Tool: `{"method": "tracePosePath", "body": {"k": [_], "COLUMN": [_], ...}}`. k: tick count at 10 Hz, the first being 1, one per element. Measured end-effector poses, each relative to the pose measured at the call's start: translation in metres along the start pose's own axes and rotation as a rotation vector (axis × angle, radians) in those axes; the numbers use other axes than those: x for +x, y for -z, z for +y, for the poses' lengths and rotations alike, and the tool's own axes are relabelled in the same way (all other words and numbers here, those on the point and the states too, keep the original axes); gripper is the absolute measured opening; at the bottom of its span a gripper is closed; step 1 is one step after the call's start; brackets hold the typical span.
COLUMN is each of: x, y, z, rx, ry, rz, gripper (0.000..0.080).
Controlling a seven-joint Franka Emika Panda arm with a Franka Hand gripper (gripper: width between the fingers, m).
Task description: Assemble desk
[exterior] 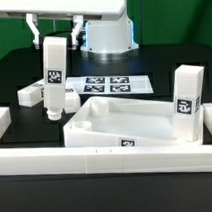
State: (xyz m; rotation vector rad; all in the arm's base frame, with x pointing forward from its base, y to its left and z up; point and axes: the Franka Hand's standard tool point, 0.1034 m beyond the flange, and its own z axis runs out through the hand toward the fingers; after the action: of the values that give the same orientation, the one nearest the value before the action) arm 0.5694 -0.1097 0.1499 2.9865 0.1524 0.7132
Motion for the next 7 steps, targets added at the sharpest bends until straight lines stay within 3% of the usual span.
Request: {"method": "tracePosePath", "body": {"k": [3, 5, 7], "x": [0.018, 0.025, 0.024], "y": [-0.001, -0.003, -0.003], "z": [-0.020, -0.033, -0.030], "rx": [0.050, 0.056, 0.053], "ry": [-0.098, -0.112, -0.117], "rz": [-0.003, 0.003, 0.002], "gripper": [0.0290, 0.0290, 0.0290]}}
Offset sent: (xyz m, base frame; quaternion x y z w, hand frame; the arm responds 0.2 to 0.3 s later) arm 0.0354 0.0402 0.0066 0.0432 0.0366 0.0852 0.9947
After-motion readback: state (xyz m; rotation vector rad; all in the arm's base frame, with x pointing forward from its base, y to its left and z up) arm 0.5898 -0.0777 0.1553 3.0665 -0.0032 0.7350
